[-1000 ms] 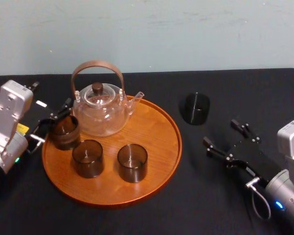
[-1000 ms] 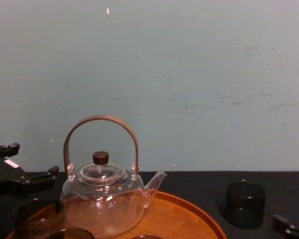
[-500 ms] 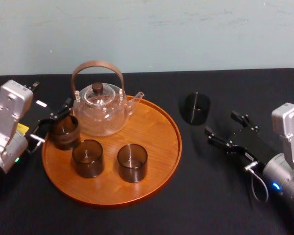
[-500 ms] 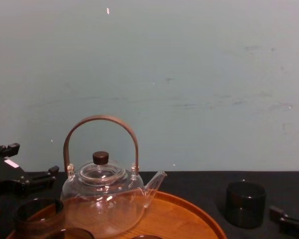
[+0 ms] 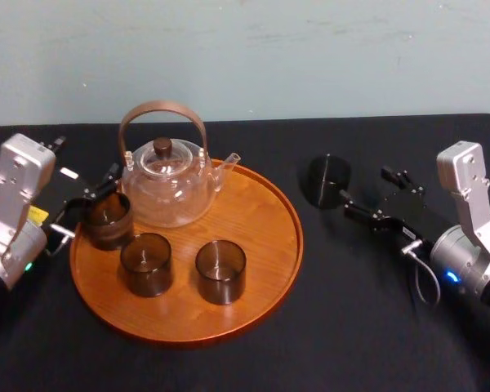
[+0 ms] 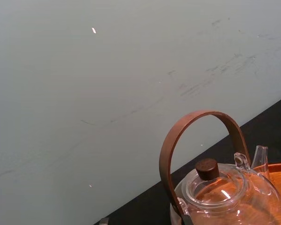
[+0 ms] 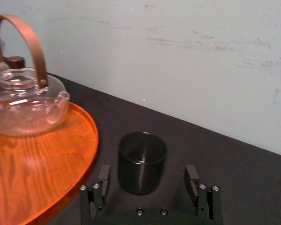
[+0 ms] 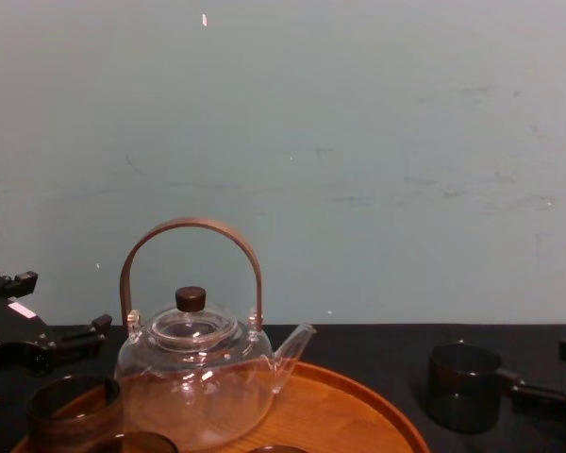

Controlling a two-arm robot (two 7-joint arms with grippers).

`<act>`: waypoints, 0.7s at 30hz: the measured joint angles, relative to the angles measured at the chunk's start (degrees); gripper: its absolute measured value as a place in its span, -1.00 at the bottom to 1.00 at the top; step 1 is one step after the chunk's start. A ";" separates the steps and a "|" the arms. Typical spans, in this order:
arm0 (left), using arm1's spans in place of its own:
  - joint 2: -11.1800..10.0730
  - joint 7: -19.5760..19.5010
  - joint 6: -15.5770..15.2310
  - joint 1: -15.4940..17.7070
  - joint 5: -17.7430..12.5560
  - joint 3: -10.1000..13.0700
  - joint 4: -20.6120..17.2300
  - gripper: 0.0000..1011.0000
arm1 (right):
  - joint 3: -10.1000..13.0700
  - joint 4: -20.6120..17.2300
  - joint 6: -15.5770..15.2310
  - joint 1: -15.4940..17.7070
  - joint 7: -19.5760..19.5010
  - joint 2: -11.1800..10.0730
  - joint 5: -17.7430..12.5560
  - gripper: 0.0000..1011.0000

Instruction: Pick up the glass from the table and place it on the tray.

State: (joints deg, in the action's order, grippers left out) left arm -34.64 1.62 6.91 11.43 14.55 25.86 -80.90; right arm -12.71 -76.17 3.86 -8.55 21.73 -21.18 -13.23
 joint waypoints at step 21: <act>0.00 0.00 0.00 0.00 0.00 0.00 0.00 0.98 | -1.73 8.56 -0.04 -7.60 2.72 1.20 -0.81 0.98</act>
State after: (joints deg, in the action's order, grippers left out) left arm -34.64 1.62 6.91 11.43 14.55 25.86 -80.90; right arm -14.44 -67.62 3.82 -16.15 24.45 -19.99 -14.04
